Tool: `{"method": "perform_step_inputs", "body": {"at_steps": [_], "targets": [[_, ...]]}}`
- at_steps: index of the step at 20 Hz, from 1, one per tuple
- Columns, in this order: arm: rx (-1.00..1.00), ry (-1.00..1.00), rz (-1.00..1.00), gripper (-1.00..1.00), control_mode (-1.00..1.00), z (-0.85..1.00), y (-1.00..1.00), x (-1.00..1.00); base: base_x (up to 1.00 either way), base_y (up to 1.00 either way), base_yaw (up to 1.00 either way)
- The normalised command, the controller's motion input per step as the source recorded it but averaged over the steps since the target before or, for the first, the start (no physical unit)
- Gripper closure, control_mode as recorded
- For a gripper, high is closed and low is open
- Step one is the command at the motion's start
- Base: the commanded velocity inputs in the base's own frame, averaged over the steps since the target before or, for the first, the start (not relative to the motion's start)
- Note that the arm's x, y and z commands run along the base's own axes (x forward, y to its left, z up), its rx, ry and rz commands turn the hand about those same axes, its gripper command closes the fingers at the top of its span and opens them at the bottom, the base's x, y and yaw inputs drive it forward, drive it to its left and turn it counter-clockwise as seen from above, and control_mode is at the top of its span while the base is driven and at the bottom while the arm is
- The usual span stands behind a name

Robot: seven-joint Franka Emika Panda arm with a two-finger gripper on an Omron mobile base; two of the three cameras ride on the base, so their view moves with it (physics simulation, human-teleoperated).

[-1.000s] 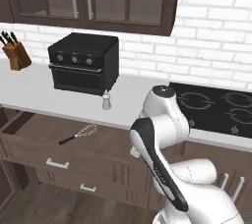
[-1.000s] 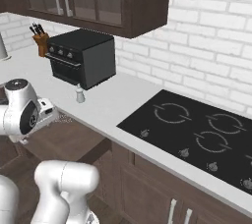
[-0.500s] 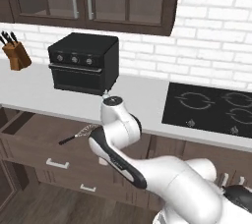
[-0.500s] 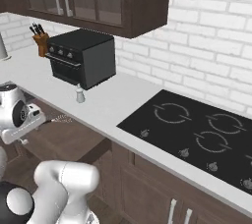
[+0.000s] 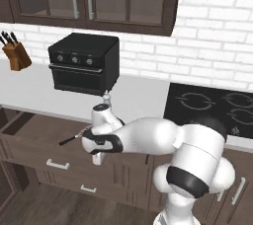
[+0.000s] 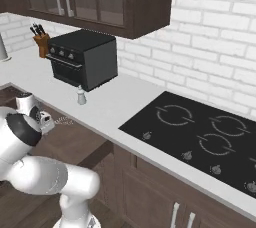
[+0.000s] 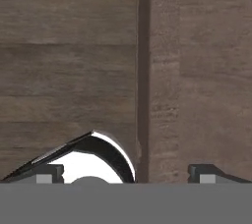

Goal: Pick the whisk from the drawer and place it on the counter.

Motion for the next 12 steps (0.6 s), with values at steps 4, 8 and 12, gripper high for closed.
{"method": "perform_step_inputs", "body": {"at_steps": [4, 8, 12], "targets": [[-0.12, 0.01, 0.0, -1.0, -1.0, -0.36, 0.05, 0.26, 0.0, 0.0, 0.0], [-0.05, 0.0, 0.0, -1.0, -1.0, -0.35, 0.0, 0.3, 0.0, 0.0, 0.0], [-0.05, 0.0, 0.0, -1.0, -1.0, -0.39, -0.04, 0.24, 0.0, 0.0, 0.0]]}}
